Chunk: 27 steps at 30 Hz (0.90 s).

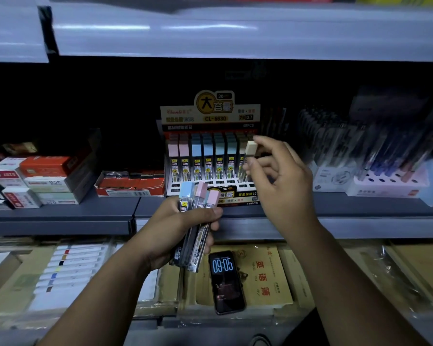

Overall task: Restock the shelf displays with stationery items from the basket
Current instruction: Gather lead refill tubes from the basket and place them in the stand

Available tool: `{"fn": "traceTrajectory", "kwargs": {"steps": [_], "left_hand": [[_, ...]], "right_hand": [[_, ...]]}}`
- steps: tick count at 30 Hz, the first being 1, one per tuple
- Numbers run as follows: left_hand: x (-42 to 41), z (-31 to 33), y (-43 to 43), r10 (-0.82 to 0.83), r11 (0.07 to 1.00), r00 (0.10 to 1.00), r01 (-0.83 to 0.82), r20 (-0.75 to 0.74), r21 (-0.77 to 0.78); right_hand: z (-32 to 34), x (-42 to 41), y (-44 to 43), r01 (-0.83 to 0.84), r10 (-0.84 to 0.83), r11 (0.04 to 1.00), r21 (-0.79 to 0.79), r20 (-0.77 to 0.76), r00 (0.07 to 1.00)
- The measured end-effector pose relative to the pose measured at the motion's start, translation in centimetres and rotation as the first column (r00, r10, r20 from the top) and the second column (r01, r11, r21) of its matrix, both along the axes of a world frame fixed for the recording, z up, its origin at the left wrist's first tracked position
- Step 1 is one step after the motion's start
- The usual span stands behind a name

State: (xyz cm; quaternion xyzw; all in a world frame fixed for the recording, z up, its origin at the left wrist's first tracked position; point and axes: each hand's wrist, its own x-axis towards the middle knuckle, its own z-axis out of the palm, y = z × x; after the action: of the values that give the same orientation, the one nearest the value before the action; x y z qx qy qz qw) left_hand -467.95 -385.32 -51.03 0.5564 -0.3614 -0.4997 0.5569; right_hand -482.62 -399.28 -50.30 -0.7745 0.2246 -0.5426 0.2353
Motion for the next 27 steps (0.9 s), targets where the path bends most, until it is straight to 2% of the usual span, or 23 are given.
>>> {"fn": "traceTrajectory", "kwargs": {"steps": [4,9,11,16,20,23,27], "left_hand": [[0.0,0.0,0.0,0.004,1.000,1.000,-0.004,-0.003,0.001],[0.1,0.1,0.0,0.014,1.000,1.000,-0.014,-0.009,-0.008],[0.1,0.1,-0.1,0.016,1.000,1.000,-0.016,-0.009,-0.011],[0.0,0.1,-0.2,0.020,0.999,1.000,-0.021,-0.014,-0.029],[0.2,-0.1,-0.2,0.051,0.997,0.999,-0.051,0.002,-0.056],[0.2,-0.1,-0.1,0.054,0.997,0.998,-0.052,0.025,-0.064],[0.6,-0.1,0.2,0.028,0.998,0.999,-0.030,-0.023,-0.062]], "right_hand": [[-0.1,0.2,0.4,0.000,0.000,1.000,-0.002,0.022,1.000],[0.2,-0.1,0.4,0.097,-0.095,0.987,-0.125,0.022,0.995],[0.2,0.1,0.9,0.079,-0.080,0.988,-0.134,-0.002,0.997],[-0.5,1.3,2.3,-0.214,0.232,0.966,0.146,-0.123,0.965],[-1.2,1.9,2.3,-0.230,0.337,0.885,0.404,-0.216,0.917],[-0.9,1.8,2.2,-0.287,0.432,0.787,0.546,-0.156,0.889],[0.2,1.6,2.0,-0.314,0.360,0.738,0.598,0.045,0.932]]}}
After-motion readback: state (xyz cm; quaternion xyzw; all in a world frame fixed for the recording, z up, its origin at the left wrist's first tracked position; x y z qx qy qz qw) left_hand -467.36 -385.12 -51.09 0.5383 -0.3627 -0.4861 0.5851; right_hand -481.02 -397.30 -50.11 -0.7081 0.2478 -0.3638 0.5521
